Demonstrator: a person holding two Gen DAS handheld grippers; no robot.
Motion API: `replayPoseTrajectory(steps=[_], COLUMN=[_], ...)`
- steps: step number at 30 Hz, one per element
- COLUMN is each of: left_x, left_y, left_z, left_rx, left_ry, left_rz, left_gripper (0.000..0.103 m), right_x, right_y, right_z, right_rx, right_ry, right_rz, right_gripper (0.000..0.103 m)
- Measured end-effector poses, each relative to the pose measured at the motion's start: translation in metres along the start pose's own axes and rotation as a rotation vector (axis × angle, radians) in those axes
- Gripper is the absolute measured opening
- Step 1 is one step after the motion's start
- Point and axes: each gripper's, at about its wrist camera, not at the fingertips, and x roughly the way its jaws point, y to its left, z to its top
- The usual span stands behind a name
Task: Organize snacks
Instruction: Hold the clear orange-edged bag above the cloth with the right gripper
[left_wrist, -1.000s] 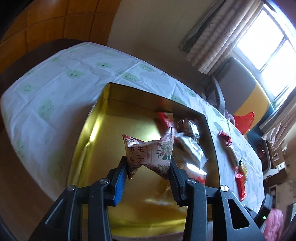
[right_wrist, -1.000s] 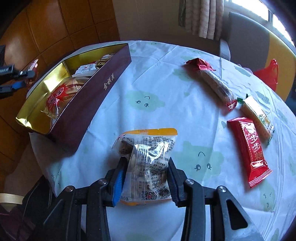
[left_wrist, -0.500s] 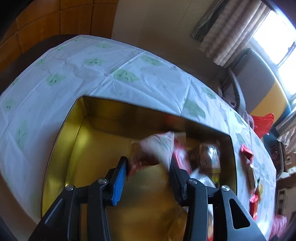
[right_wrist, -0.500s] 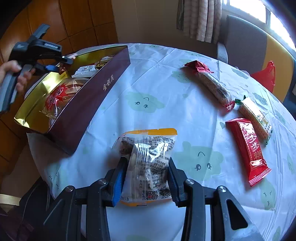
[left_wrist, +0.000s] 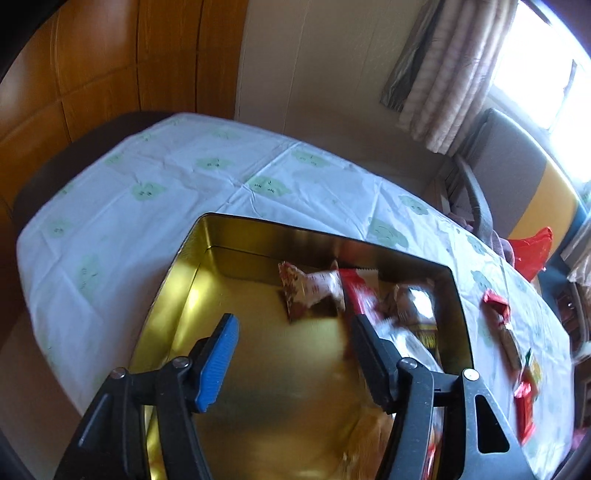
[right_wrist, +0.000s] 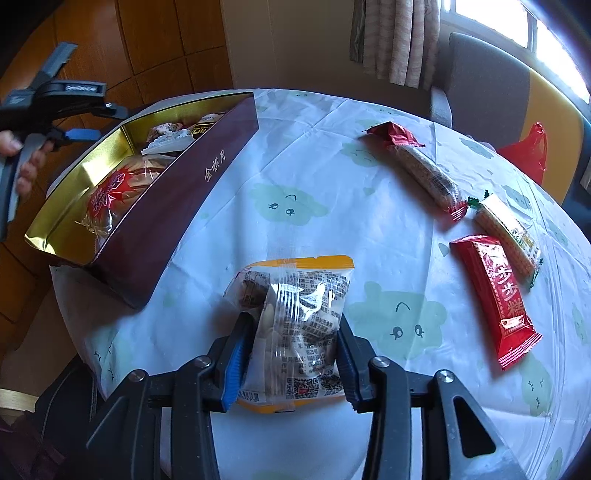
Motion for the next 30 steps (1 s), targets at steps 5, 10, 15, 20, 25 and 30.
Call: replayPoseTrajectory(steps=[5, 10, 15, 20, 25, 30], left_x=[-0.028, -0.055, -0.073, -0.082, -0.082, -0.082], left_y=[-0.005, -0.012, -0.017, -0.017, -0.012, -0.007], left_z=[-0.024, -0.042, -0.054, -0.062, -0.067, -0.074], left_rx=[0.038, 0.072, 0.102, 0.111, 0.104, 0.101], left_ry=[-0.045, -0.096, -0.128, -0.145, -0.137, -0.141], left_rz=[-0.003, -0.005, -0.003, -0.002, 0.005, 0.021], left_gripper=[0.069, 0.071, 0.072, 0.073, 0.073, 0.073], right_x=[-0.001, -0.001, -0.002, -0.002, -0.002, -0.002], right_y=[-0.001, -0.002, -0.002, -0.001, 0.0, 0.001], right_z=[-0.001, -0.002, -0.002, -0.003, -0.004, -0.004], right_rx=[0.006, 0.016, 0.018, 0.019, 0.015, 0.014], right_ry=[-0.006, -0.011, -0.014, -0.021, -0.023, -0.022], right_rz=[-0.001, -0.001, -0.002, -0.006, -0.014, -0.016], right_gripper=[0.044, 0.044, 0.044, 0.044, 0.044, 0.044])
